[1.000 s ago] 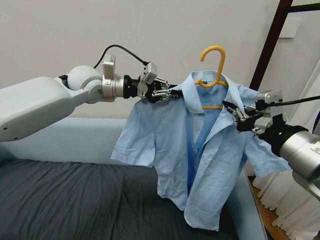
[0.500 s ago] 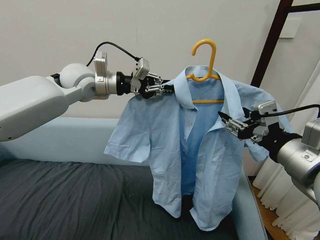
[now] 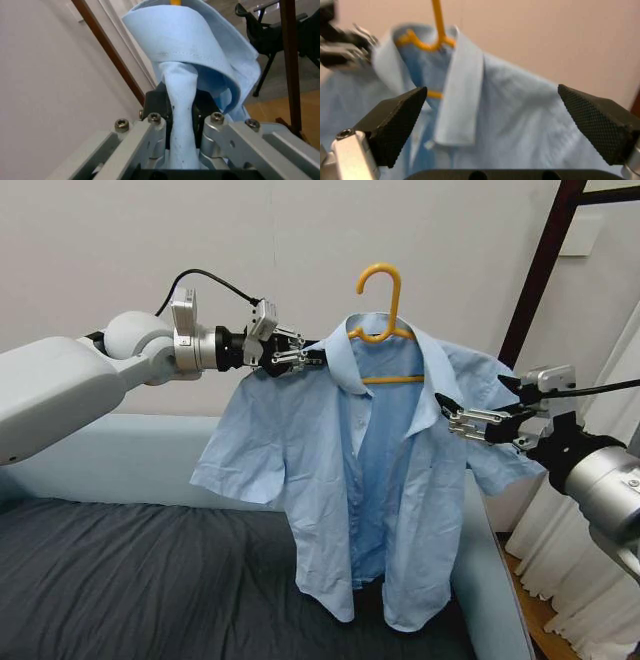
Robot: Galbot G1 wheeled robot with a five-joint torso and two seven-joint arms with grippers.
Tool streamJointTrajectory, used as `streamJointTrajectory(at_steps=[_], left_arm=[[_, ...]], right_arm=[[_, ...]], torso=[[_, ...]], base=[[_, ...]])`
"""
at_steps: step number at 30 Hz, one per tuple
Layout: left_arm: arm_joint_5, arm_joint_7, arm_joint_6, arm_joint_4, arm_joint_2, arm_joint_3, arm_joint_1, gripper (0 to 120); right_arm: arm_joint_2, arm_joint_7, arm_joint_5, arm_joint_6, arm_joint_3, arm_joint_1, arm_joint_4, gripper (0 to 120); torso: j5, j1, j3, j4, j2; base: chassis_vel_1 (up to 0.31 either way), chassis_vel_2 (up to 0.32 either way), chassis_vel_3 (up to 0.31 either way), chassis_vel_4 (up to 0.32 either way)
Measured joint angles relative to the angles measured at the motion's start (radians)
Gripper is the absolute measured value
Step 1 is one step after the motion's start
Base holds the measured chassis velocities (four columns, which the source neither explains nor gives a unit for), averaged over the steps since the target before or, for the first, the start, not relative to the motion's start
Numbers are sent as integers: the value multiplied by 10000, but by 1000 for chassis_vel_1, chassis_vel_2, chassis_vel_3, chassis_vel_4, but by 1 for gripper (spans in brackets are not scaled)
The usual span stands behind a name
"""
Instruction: Pick up the clothes from the sofa and hang them on the clothes hanger.
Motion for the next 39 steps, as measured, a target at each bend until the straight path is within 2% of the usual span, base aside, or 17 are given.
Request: streamJointTrajectory(at_steps=[3,6,7,8,10,12,13,16,18,21,24,28,30,31,32,34,39], left_arm=[[-43,184,-9,46,20,12,-15,7],[-150,478,-29,-34,121,-24,19,7],[-167,591,-58,-63,175,-89,76,7],[-167,591,-58,-63,175,-89,76,7],[-236,731,-121,-81,185,-229,235,7],[-302,851,-126,-74,46,-320,335,7],[-302,851,-126,-74,46,-320,335,7],[-267,1050,-127,-188,62,-500,503,7],[-237,1106,-127,-219,110,-541,557,7],[-34,1292,-136,-266,277,-699,748,7],[92,1344,-138,-291,311,-766,863,7],[278,1334,-128,-377,290,-854,1094,7],[363,1234,-100,-512,223,-885,1175,7],[399,1206,-100,-563,183,-891,1185,7],[399,1206,-100,-563,183,-891,1185,7],[432,1203,-96,-641,134,-890,1186,7],[475,1268,-77,-814,188,-828,1115,7]], right_arm=[[-139,-642,72,335,103,194,1,100],[-600,-2227,103,822,112,280,-485,100],[-754,-3318,238,970,111,324,-843,100],[-754,-3318,238,970,111,324,-843,100],[-995,-6050,394,1327,111,447,-1983,100],[-1180,-7912,227,1436,110,514,-2976,100],[-1180,-7912,227,1436,110,514,-2976,100],[-1623,-9762,-720,1504,29,475,-4075,100],[-1783,-10195,-1194,1532,-17,419,-4311,100],[-2172,-11372,-2821,1770,-84,291,-4954,100],[-2352,-11570,-3089,1712,-81,263,-5018,100],[-2635,-11397,-3174,1120,-47,186,-4745,100],[-2732,-10724,-3235,323,-47,131,-4383,100],[-2709,-10479,-3174,-92,-36,131,-4242,98],[-2709,-10479,-3174,-92,-36,131,-4242,98],[-2655,-10167,-3079,-723,-34,121,-4011,89],[-2682,-10118,-3154,-1044,-80,57,-3952,88]], torso=[[0,0,0,-1,0],[-2,0,-1,-2,0],[0,0,-1,-2,1],[0,0,-1,-2,1],[-1,-1,-1,6,0],[1,0,1,2,0],[1,0,1,2,0],[5,2,0,-8,0],[5,1,0,-9,0],[2,1,0,2,0],[1,1,0,5,0],[0,1,0,0,-1],[0,0,0,-3,1],[0,0,0,-3,1],[0,0,0,-3,1],[2,1,0,-2,0],[2,0,0,0,0]], base=[[0,0,0,0],[0,0,0,0],[0,0,0,0],[0,0,0,0],[0,0,0,0],[0,0,0,0],[0,0,0,0],[0,0,0,0],[0,0,0,0],[0,0,0,0],[0,0,0,0],[0,0,0,0],[0,0,0,0],[0,0,0,0],[0,0,0,0],[0,0,0,0],[0,0,0,0]])
